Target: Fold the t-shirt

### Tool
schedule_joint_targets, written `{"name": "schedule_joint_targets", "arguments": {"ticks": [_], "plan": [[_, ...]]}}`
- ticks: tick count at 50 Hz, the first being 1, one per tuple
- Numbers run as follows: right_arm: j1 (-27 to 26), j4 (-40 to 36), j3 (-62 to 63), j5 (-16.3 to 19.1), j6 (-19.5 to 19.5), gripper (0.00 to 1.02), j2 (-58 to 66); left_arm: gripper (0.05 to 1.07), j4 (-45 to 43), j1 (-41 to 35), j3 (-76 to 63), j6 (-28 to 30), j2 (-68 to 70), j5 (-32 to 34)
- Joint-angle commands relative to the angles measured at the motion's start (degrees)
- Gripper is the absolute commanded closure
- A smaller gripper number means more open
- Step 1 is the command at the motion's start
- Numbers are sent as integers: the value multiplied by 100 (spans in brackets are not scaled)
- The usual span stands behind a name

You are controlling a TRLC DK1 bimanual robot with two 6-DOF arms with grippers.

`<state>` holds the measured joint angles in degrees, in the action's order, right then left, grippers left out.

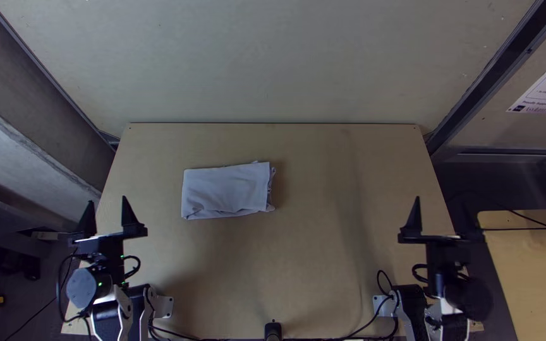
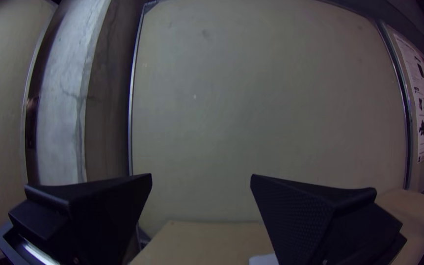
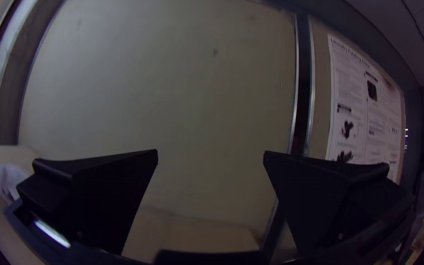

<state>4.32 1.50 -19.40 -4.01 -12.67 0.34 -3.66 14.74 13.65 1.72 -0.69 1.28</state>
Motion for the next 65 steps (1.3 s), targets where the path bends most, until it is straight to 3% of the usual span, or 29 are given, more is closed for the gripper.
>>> {"name": "schedule_joint_targets", "arguments": {"ticks": [1,8,18,22,35,65], "plan": [[-133,448,577,-65,-43,3,-60,10,-302,-77,-442,-92,95,48],[-115,580,1184,-74,361,3,-51,10,-302,-103,-882,-75,104,39],[-142,984,1922,-74,493,3,-60,10,-73,-15,-1383,171,95,-5],[-186,641,1931,-74,607,3,-60,10,392,11,-1347,268,95,-14],[-291,-167,1905,-56,1064,3,-25,10,419,204,-1347,189,69,-14],[-273,-159,1905,-30,1056,3,-51,10,419,204,-1347,189,69,-14]]}}
